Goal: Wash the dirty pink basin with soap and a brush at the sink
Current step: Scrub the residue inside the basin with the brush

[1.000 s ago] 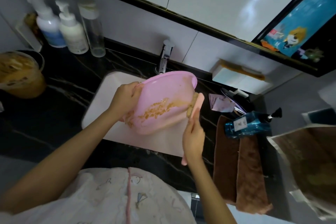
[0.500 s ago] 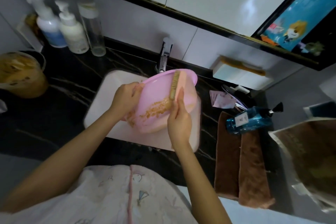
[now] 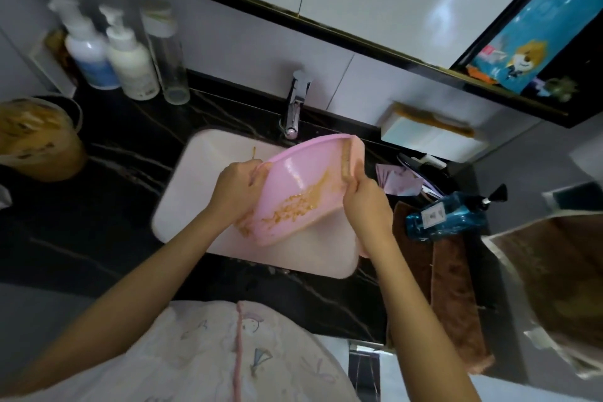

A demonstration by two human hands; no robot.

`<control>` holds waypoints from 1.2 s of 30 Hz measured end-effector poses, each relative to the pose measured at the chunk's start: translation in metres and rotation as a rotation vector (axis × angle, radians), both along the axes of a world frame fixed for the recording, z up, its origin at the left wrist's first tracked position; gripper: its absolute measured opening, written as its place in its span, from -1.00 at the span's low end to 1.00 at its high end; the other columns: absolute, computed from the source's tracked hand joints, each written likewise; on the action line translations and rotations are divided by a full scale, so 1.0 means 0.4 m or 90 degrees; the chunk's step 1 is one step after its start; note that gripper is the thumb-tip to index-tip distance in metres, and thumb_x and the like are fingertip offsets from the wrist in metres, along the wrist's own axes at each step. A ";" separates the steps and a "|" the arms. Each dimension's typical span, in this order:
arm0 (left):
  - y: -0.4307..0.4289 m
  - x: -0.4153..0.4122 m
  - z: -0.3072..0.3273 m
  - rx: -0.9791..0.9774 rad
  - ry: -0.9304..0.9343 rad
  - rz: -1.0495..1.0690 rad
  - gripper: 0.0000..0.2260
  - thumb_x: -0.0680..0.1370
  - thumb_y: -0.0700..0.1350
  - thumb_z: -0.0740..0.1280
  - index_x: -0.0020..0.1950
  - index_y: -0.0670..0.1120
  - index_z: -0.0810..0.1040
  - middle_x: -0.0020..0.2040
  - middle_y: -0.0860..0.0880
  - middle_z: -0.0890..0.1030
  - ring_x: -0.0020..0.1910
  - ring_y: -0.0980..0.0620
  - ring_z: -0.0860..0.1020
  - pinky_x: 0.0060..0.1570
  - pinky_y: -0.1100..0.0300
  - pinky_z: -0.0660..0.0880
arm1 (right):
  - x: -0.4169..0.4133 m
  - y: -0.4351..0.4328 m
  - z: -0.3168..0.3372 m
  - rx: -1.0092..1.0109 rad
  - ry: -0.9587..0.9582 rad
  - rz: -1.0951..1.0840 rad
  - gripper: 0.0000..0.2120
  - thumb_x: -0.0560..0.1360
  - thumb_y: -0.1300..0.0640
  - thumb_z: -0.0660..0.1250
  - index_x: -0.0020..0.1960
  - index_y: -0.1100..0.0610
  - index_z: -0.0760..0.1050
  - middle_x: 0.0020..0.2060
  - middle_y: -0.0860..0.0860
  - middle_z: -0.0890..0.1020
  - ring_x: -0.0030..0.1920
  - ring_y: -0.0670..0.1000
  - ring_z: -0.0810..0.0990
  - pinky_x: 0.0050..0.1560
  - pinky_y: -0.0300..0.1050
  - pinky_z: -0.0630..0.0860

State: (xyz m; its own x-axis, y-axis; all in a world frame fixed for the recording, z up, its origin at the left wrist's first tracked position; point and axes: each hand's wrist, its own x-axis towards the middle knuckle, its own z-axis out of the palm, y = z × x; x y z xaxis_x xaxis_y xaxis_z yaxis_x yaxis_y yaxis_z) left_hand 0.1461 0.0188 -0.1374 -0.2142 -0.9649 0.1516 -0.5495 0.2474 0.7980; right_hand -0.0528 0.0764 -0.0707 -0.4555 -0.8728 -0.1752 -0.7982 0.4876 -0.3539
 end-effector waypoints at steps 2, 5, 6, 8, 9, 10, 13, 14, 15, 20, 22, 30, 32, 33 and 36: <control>0.011 -0.026 0.002 -0.022 -0.025 -0.014 -0.65 0.61 -0.03 0.15 -0.38 -0.03 0.29 -0.51 0.08 0.30 -0.51 0.12 0.29 -0.46 0.22 0.18 | 0.030 0.014 0.011 0.016 -0.062 -0.047 -0.51 0.64 0.06 -0.04 0.55 0.04 -0.01 0.00 0.10 0.57 -0.08 0.07 0.55 -0.11 0.00 0.52; 0.016 -0.035 0.001 -0.039 -0.034 0.004 -0.65 0.61 -0.10 0.19 -0.39 0.01 0.27 -0.52 0.12 0.28 -0.52 0.17 0.27 -0.46 0.30 0.13 | 0.117 0.096 0.028 0.012 -0.058 0.058 -0.49 0.64 0.09 -0.04 0.55 0.04 -0.12 -0.18 0.02 0.51 -0.20 0.03 0.51 -0.24 -0.09 0.41; 0.019 -0.033 0.000 -0.040 -0.029 0.009 -0.65 0.61 -0.10 0.19 -0.39 0.02 0.26 -0.52 0.13 0.28 -0.53 0.18 0.27 -0.46 0.30 0.13 | 0.121 0.102 0.024 0.017 -0.031 0.084 -0.49 0.64 0.08 -0.05 0.55 0.03 -0.13 -0.15 0.05 0.54 -0.19 0.06 0.52 -0.22 -0.08 0.41; 0.028 -0.038 0.008 -0.046 -0.036 -0.003 -0.67 0.61 -0.04 0.15 -0.36 -0.03 0.31 -0.51 0.14 0.28 -0.53 0.19 0.28 -0.47 0.31 0.14 | 0.069 0.044 0.009 0.028 -0.026 0.011 -0.52 0.63 0.09 -0.03 0.53 0.06 -0.01 -0.03 0.11 0.57 -0.12 0.08 0.54 -0.14 0.00 0.47; 0.035 -0.044 0.013 -0.059 -0.047 -0.016 -0.68 0.60 -0.01 0.12 -0.34 -0.06 0.33 -0.51 0.15 0.27 -0.53 0.21 0.27 -0.47 0.32 0.13 | 0.039 0.009 0.007 0.018 -0.070 -0.054 -0.56 0.62 0.12 0.00 0.49 0.09 0.11 0.02 0.13 0.56 -0.11 0.06 0.52 -0.13 0.00 0.47; 0.038 -0.051 0.019 -0.075 -0.057 -0.027 -0.70 0.58 0.00 0.10 -0.32 -0.07 0.34 -0.51 0.17 0.25 -0.53 0.22 0.26 -0.48 0.33 0.12 | 0.021 -0.015 0.015 0.011 -0.117 -0.113 -0.61 0.61 0.14 0.03 0.43 0.12 0.21 0.06 0.14 0.55 -0.12 0.03 0.48 -0.17 -0.05 0.42; 0.038 -0.058 0.031 -0.095 -0.069 -0.022 -0.71 0.55 0.00 0.10 -0.33 -0.07 0.32 -0.52 0.16 0.21 -0.56 0.16 0.23 -0.49 0.32 0.08 | 0.080 0.025 0.017 0.036 -0.144 -0.048 -0.57 0.63 0.13 0.00 0.48 0.11 0.09 -0.16 0.04 0.54 -0.24 -0.04 0.46 -0.28 -0.15 0.34; 0.029 -0.058 0.032 -0.096 -0.073 -0.013 -0.70 0.55 0.01 0.10 -0.34 -0.08 0.31 -0.53 0.13 0.22 -0.55 0.11 0.23 -0.49 0.30 0.07 | 0.122 0.062 0.023 0.022 -0.160 0.003 -0.53 0.63 0.11 0.00 0.52 0.07 0.00 -0.23 0.00 0.51 -0.26 -0.04 0.47 -0.27 -0.13 0.35; 0.023 -0.054 0.031 -0.096 -0.077 -0.006 -0.69 0.56 0.02 0.09 -0.35 -0.08 0.31 -0.52 0.11 0.23 -0.54 0.09 0.24 -0.49 0.29 0.08 | 0.156 0.095 0.028 0.015 -0.166 0.037 -0.51 0.63 0.10 0.00 0.53 0.06 -0.05 -0.22 0.00 0.52 -0.24 -0.02 0.49 -0.23 -0.11 0.37; 0.034 -0.080 0.046 -0.077 -0.117 -0.056 -0.68 0.63 -0.02 0.12 -0.31 -0.08 0.34 -0.50 0.11 0.27 -0.52 0.17 0.27 -0.48 0.25 0.13 | 0.037 -0.011 -0.005 0.068 -0.107 -0.128 -0.53 0.59 0.12 0.09 0.47 0.10 0.07 0.00 0.12 0.58 -0.03 0.14 0.60 -0.05 0.00 0.52; 0.035 -0.095 0.054 -0.077 -0.150 -0.069 -0.68 0.62 -0.01 0.11 -0.30 -0.09 0.35 -0.49 0.09 0.29 -0.51 0.13 0.28 -0.48 0.23 0.14 | 0.028 -0.024 0.003 0.118 -0.075 -0.191 -0.51 0.58 0.15 0.12 0.47 0.16 0.10 0.04 0.14 0.57 0.00 0.15 0.59 -0.02 0.01 0.53; -0.027 -0.076 0.070 -0.050 -0.126 -0.049 -0.59 0.63 0.02 0.12 -0.42 -0.01 0.21 -0.49 0.05 0.32 -0.46 0.00 0.32 -0.42 0.14 0.15 | 0.107 0.147 -0.027 -0.023 -0.011 0.167 -0.46 0.64 0.08 0.01 0.55 -0.03 -0.14 -0.30 0.11 0.54 -0.28 0.11 0.53 -0.26 -0.05 0.37; -0.040 -0.070 0.073 -0.038 -0.116 -0.053 -0.58 0.62 0.03 0.12 -0.43 0.00 0.19 -0.49 0.04 0.31 -0.47 0.05 0.30 -0.44 0.17 0.15 | 0.026 0.118 -0.045 -0.088 -0.024 0.110 -0.51 0.64 0.03 0.01 0.54 -0.09 -0.02 -0.36 0.09 0.49 -0.35 0.13 0.50 -0.32 -0.01 0.40; -0.046 -0.067 0.070 -0.031 -0.111 -0.050 -0.58 0.62 0.03 0.12 -0.43 -0.01 0.20 -0.49 0.04 0.32 -0.47 0.06 0.30 -0.44 0.17 0.16 | -0.007 0.110 -0.050 -0.121 -0.042 0.069 -0.53 0.64 0.00 0.00 0.53 -0.10 0.01 -0.37 0.09 0.49 -0.36 0.14 0.51 -0.34 0.03 0.44; -0.069 -0.064 0.065 -0.018 -0.108 -0.046 -0.56 0.61 0.10 0.10 -0.39 -0.11 0.35 -0.44 -0.04 0.40 -0.37 -0.10 0.39 -0.35 0.11 0.24 | -0.014 0.135 -0.093 -0.145 -0.030 0.012 -0.52 0.63 -0.02 0.02 0.53 -0.05 0.05 -0.43 0.07 0.50 -0.44 0.07 0.51 -0.42 0.00 0.48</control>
